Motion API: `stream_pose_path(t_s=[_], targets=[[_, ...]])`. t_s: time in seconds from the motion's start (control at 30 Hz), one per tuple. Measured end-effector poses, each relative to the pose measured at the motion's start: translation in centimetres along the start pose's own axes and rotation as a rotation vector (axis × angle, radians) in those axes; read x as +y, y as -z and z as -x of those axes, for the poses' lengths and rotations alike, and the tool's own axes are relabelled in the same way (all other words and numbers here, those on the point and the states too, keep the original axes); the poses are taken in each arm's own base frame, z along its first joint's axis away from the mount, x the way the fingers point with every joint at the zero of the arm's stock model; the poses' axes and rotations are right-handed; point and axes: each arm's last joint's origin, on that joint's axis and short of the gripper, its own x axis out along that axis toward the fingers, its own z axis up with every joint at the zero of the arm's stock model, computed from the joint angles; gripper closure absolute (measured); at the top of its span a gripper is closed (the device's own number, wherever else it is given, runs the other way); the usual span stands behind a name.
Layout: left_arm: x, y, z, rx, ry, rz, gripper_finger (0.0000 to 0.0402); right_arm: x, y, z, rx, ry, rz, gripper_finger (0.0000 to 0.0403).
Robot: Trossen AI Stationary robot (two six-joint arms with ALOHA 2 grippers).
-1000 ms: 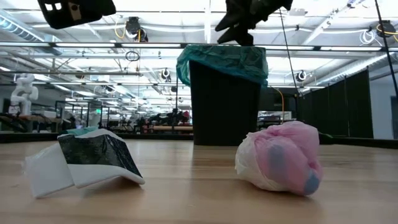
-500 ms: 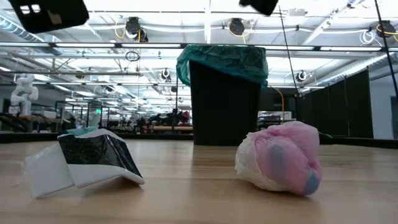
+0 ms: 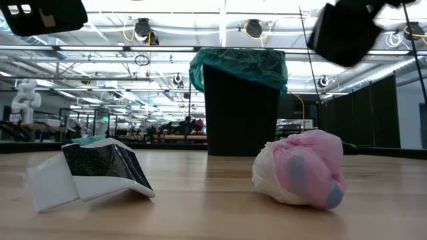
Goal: Place trash/remove bag and relplace
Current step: Put the pink plastic into the blue trash bag inside the black trash bin
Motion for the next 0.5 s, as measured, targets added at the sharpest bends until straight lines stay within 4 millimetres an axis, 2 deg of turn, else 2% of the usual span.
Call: stream_pose_path(t_s=[0.23, 0.5], targets=[[-0.1, 0.0, 0.0, -0.002, 0.005, 0.026, 0.0213, 0.5, 1.5, -5.2, 0.045, 0.015, 0.005, 0.0222], [-0.1, 0.0, 0.0, -0.003, 0.005, 0.026, 0.0213, 0.1, 2.0, -9.1, 0.076, 0.032, 0.013, 0.0222]])
